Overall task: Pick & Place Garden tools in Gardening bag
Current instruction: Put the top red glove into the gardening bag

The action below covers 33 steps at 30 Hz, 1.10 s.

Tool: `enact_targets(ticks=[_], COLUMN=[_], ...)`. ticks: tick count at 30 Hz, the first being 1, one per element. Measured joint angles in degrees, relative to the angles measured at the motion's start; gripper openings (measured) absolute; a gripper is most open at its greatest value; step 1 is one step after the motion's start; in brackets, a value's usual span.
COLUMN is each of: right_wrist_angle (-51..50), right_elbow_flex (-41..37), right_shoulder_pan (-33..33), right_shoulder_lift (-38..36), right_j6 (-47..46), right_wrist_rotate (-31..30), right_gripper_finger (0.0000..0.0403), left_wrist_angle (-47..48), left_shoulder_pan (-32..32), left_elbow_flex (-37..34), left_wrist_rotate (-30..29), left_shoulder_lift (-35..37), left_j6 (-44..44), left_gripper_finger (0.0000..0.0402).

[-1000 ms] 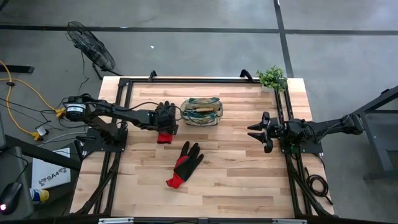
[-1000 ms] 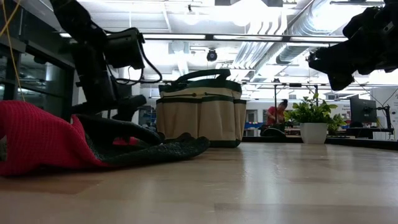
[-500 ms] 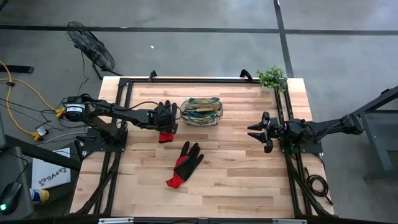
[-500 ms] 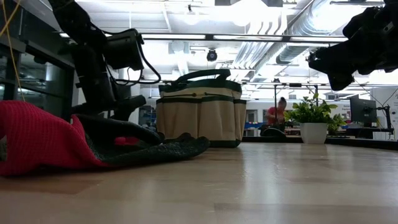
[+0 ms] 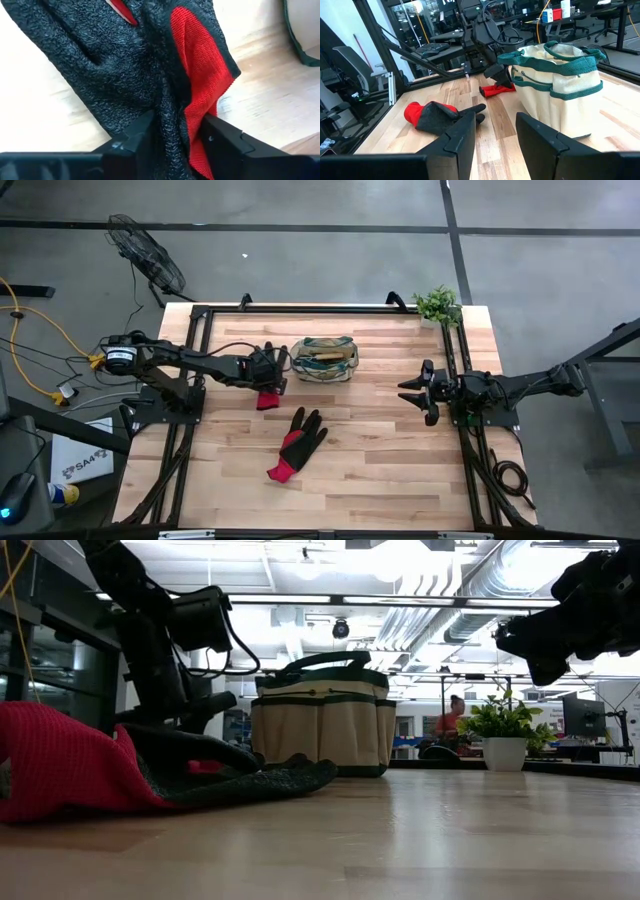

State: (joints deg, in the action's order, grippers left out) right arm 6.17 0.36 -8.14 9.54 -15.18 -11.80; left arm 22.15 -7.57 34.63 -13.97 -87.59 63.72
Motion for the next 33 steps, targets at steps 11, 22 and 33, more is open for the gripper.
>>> enact_targets(ticks=[11,22,33], right_wrist_angle=[0.0,0.0,0.0], right_elbow_flex=[-0.01,0.0,-0.02], right_shoulder_pan=[0.02,0.0,0.0], right_shoulder_lift=[0.0,0.0,0.0], right_j6=[-0.02,-0.02,0.0], right_wrist_rotate=[-0.01,0.0,0.01], right_gripper_finger=[0.0135,0.0135,0.0135], left_wrist_angle=[-0.2,1.22,10.65], left_shoulder_pan=[0.02,0.11,0.17], left_elbow_flex=[0.02,-0.38,-0.7], left_wrist_rotate=[1.31,6.28,8.07], left_shoulder_lift=[0.0,3.28,13.68], left_j6=[-2.59,-12.15,-13.14], left_gripper_finger=[0.006,0.0008,0.0003])
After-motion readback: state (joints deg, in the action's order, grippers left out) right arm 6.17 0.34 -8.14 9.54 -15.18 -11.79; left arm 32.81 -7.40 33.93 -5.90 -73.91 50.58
